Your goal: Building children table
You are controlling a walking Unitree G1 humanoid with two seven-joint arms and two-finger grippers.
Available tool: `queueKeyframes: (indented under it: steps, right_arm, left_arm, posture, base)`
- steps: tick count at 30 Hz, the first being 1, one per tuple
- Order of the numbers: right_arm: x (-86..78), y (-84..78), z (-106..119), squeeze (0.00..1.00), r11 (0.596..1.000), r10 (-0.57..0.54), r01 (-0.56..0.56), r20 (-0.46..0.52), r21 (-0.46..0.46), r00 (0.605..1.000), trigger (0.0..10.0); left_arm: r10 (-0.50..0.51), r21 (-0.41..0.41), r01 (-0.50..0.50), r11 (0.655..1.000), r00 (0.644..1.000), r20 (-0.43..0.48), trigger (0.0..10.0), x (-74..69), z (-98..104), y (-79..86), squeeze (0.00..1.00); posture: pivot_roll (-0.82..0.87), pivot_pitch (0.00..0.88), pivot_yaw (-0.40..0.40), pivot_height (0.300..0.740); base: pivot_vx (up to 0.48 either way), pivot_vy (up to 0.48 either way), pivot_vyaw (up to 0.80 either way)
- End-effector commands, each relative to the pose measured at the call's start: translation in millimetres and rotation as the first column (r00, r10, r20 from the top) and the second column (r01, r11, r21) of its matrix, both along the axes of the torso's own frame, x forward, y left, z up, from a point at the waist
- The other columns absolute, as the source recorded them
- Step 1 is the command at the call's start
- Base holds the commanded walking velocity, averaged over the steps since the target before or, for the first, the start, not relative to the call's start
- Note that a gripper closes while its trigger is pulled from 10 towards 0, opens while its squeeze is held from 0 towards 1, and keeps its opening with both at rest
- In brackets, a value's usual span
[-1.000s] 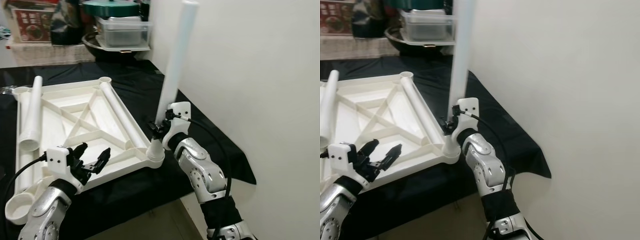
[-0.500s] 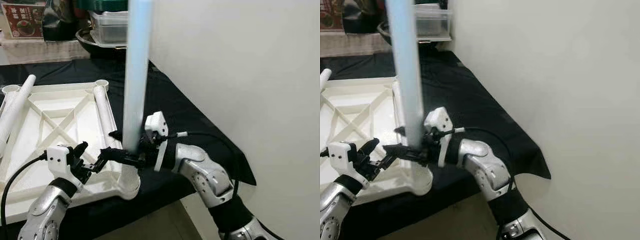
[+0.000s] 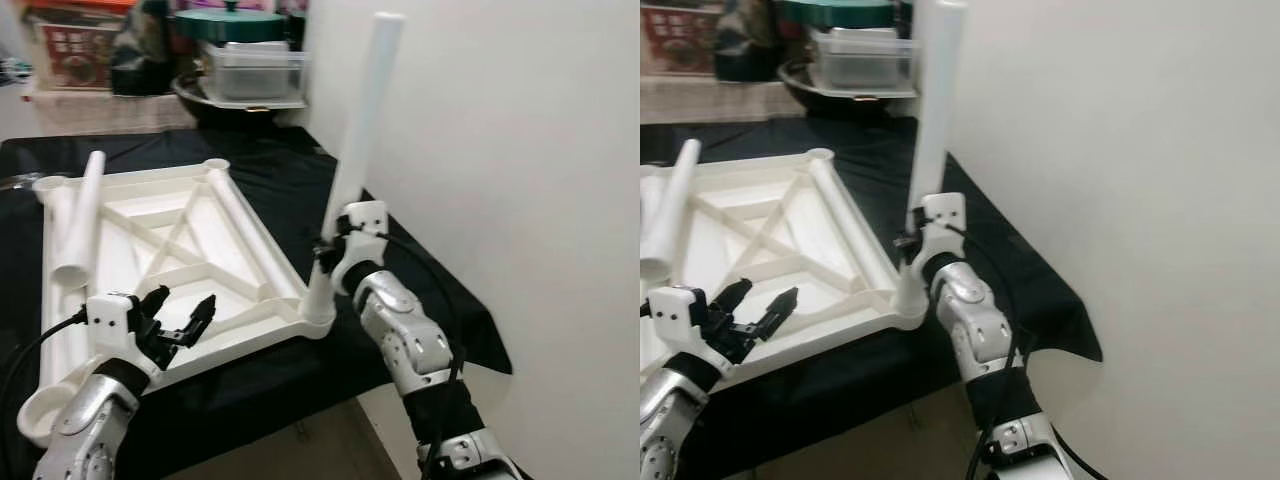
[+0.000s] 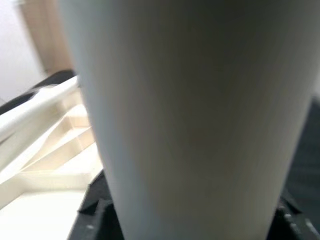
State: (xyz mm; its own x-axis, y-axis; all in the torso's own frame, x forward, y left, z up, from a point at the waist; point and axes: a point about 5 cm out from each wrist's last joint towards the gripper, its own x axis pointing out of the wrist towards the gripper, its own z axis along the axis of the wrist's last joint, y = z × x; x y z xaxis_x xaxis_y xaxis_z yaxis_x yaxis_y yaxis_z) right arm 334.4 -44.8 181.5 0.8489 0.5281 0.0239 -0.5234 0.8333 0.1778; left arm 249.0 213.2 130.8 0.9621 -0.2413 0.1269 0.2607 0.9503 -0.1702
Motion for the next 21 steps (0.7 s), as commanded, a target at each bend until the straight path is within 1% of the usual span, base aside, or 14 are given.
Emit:
queueKeyframes:
  steps: [1,2,3,8,10,11,12,13,14,15,17,19,20,21]
  right_arm:
    - [-8.0,9.7,-0.7,1.0,0.991,0.119,-0.118,-0.005,0.054,0.993,10.0]
    - [-12.8,15.4,5.4,1.0,0.969,0.229,-0.23,0.022,0.093,0.973,10.0]
    - [-16.1,20.7,10.3,0.0,0.942,0.316,-0.32,0.056,0.098,0.947,10.0]
    - [-25.3,27.6,15.4,0.0,0.878,0.466,-0.473,0.099,0.07,0.879,10.0]
    - [-34.1,29.5,18.9,0.0,0.826,0.551,-0.56,0.117,0.064,0.826,10.0]
    - [-45.7,30.0,20.3,0.0,0.754,0.646,-0.656,0.137,0.041,0.751,10.0]
    - [-51.2,31.2,18.3,0.0,0.715,0.69,-0.699,0.14,0.027,0.71,9.3]
    - [-51.9,32.3,14.9,0.0,0.707,0.699,-0.707,0.134,0.019,0.703,4.3]
    - [-51.9,32.3,14.9,0.0,0.707,0.699,-0.707,0.134,0.019,0.703,4.3]
    - [-48.1,32.9,10.9,0.0,0.73,0.677,-0.683,0.121,0.016,0.726,0.0]
    - [-41.7,32.9,8.6,0.0,0.774,0.627,-0.633,0.116,0.021,0.77,0.0]
    - [-12.4,26.3,-1.3,0.0,0.938,0.345,-0.345,0.01,0.034,0.939,0.0]
    - [-12.4,26.3,-1.3,0.0,0.938,0.345,-0.345,0.01,0.034,0.939,0.0]
    - [-0.4,18.2,-8.1,0.0,0.982,0.185,-0.183,-0.059,0.04,0.981,0.0]
  left_arm:
    - [-0.009,-0.007,0.009,1.0,1.0,-0.004,10.0,0.3,-1.3,-1.7,0.0]
    - [-0.011,-0.006,0.011,1.0,1.0,-0.004,10.0,0.4,-1.3,-1.7,0.0]
    - [-0.012,-0.006,0.012,1.0,1.0,-0.005,10.0,0.7,-1.4,-1.9,0.0]
    - [-0.011,-0.005,0.011,1.0,1.0,-0.004,10.0,1.1,-1.3,-1.8,0.0]
    - [-0.009,-0.005,0.009,1.0,1.0,-0.003,10.0,1.0,-1.2,-1.5,0.0]
    - [-0.005,-0.007,0.005,1.0,1.0,-0.001,10.0,0.8,-0.8,-1.2,0.0]
    - [-0.002,-0.007,0.002,1.0,1.0,0.0,10.0,0.6,-0.6,-1.0,0.0]
    - [0.0,-0.007,0.0,1.0,1.0,0.001,10.0,0.4,-0.5,-0.8,0.0]
    - [0.0,-0.007,0.0,1.0,1.0,0.001,10.0,0.4,-0.5,-0.8,0.0]
    - [0.001,-0.007,-0.001,1.0,1.0,0.002,10.0,0.3,-0.3,-0.8,0.0]
    - [0.002,-0.007,-0.002,1.0,1.0,0.002,10.0,0.3,-0.2,-0.8,0.0]
    - [0.003,-0.007,-0.003,1.0,1.0,0.002,10.0,-0.2,0.1,-0.3,0.0]
    - [0.003,-0.007,-0.003,1.0,1.0,0.002,10.0,-0.2,0.1,-0.3,0.0]
    - [0.003,-0.007,-0.003,1.0,1.0,0.002,10.0,-0.4,0.1,-0.2,0.0]
  posture:
    - [0.14,0.0,-0.12,0.74]
    - [0.14,0.0,-0.12,0.74]
    - [0.15,0.0,-0.129,0.74]
    - [0.15,0.0,-0.132,0.74]
    - [0.15,0.0,-0.135,0.74]
    - [0.16,0.0,-0.139,0.74]
    - [0.16,0.0,-0.139,0.74]
    - [0.16,0.0,-0.139,0.74]
    - [0.16,0.0,-0.139,0.74]
    - [0.17,0.0,-0.146,0.74]
    - [0.17,0.0,-0.146,0.74]
    - [0.16,0.0,-0.141,0.74]
    - [0.16,0.0,-0.141,0.74]
    - [0.16,0.0,-0.141,0.74]
  base:
    - [0.0,0.0,0.0]
    - [0.0,0.0,0.0]
    - [0.0,0.0,0.0]
    - [0.0,0.0,0.0]
    - [0.0,0.0,0.0]
    - [0.0,0.0,0.0]
    - [0.0,0.0,0.0]
    - [0.0,0.0,0.0]
    - [0.0,0.0,0.0]
    - [0.0,0.0,0.0]
    - [0.0,0.0,0.0]
    - [0.0,0.0,0.0]
    - [0.0,0.0,0.0]
    - [0.0,0.0,0.0]
